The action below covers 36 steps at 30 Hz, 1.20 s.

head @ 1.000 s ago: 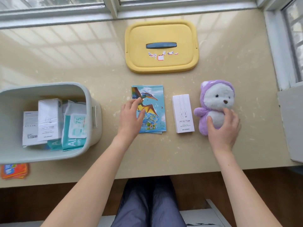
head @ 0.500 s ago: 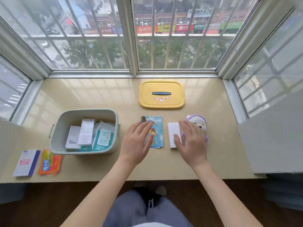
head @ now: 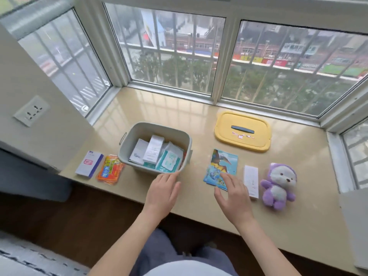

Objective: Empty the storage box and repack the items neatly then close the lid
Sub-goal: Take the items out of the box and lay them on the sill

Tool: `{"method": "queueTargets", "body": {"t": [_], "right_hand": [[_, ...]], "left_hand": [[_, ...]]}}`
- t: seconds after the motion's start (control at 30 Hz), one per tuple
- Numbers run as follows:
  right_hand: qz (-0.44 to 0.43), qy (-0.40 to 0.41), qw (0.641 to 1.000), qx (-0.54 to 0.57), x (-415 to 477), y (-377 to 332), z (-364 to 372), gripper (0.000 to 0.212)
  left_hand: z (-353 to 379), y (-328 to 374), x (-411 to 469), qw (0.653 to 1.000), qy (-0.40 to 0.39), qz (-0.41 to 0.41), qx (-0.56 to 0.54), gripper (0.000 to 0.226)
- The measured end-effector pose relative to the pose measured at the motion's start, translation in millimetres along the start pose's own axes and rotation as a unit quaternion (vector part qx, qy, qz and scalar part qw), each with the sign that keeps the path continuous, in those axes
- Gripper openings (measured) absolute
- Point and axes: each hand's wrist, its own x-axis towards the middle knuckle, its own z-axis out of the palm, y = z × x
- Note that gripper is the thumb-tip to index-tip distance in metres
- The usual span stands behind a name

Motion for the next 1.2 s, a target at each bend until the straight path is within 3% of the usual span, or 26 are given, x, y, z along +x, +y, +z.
{"method": "queueTargets", "body": {"t": [0.17, 0.43, 0.6, 0.73, 0.93, 1.1, 1.2], "right_hand": [[0.013, 0.004, 1.0, -0.001, 16, -44, 29, 0.052], [0.077, -0.01, 0.997, 0.015, 47, -141, 97, 0.051], [0.119, 0.0, 0.992, 0.039, 72, -180, 126, 0.051], [0.147, -0.003, 0.988, 0.042, 91, -183, 142, 0.041], [0.189, -0.044, 0.979, 0.067, 133, -159, 182, 0.047], [0.256, -0.115, 0.955, 0.093, 173, -124, 241, 0.06], [0.288, -0.201, 0.934, 0.065, 189, -103, 275, 0.073]], "left_hand": [[-24, -55, 4, 0.999, 0.013, -0.021, -0.025, 0.053], [-75, -193, 16, 0.998, -0.038, -0.038, -0.024, 0.057], [-103, -242, 44, 0.996, -0.068, -0.039, -0.037, 0.061], [-101, -253, 75, 0.993, -0.09, -0.043, -0.065, 0.044], [-56, -261, 130, 0.98, -0.139, -0.071, -0.126, 0.049], [6, -276, 176, 0.959, -0.191, -0.145, -0.149, 0.057], [39, -287, 195, 0.94, -0.222, -0.195, -0.173, 0.065]]}}
